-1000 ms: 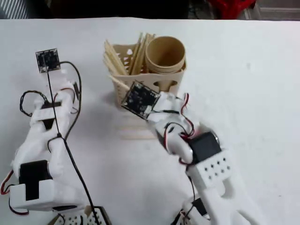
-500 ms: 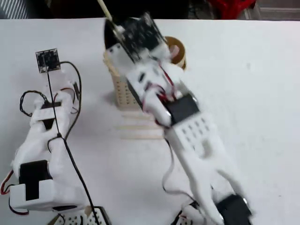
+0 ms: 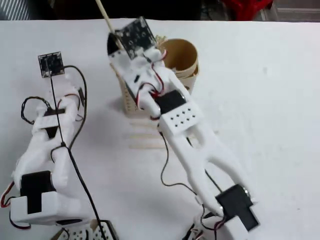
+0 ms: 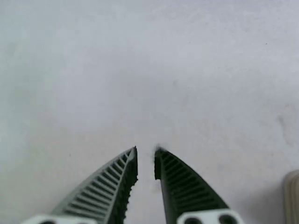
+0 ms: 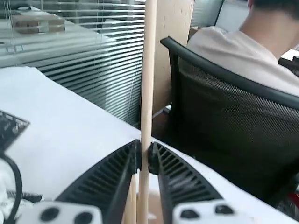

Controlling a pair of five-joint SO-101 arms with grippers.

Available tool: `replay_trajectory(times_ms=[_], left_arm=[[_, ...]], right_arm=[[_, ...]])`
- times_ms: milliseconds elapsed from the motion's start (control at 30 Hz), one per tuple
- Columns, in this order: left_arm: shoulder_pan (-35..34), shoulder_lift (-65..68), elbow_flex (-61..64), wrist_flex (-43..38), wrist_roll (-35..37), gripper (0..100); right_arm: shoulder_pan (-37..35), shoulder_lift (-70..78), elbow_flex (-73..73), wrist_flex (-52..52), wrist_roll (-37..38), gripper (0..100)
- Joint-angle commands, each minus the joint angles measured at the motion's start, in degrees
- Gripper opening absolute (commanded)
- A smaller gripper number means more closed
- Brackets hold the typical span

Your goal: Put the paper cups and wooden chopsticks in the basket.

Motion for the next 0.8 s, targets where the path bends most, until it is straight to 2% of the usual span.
replay_trajectory(times_ms=[0, 200, 367, 467, 633, 767], left_arm=[[0.75, -0.22, -3.08, -0.18, 0.09, 9], [0.75, -0.22, -2.99, -0.18, 0.09, 9], [0.75, -0.22, -2.9, -0.18, 0.09, 9], [0.75, -0.22, -2.9, -0.18, 0.09, 9], [0.75, -0.22, -2.81, -0.18, 0.09, 9], [0.75, -0.22, -2.81, -0.18, 0.09, 9]], right_arm=[[0.66, -6.29, 5.36, -3.38, -0.62, 1.8], [0.66, -8.48, 7.21, -3.12, -0.62, 3.2], [0.66, -10.42, 7.21, 1.54, -0.88, 15.9], [1.1, -11.74, 7.21, 5.05, -0.62, 18.2], [1.71, -17.8, 7.12, 16.84, -0.53, 13.8], [2.15, -26.95, 7.21, 34.95, -0.53, 10.4]])
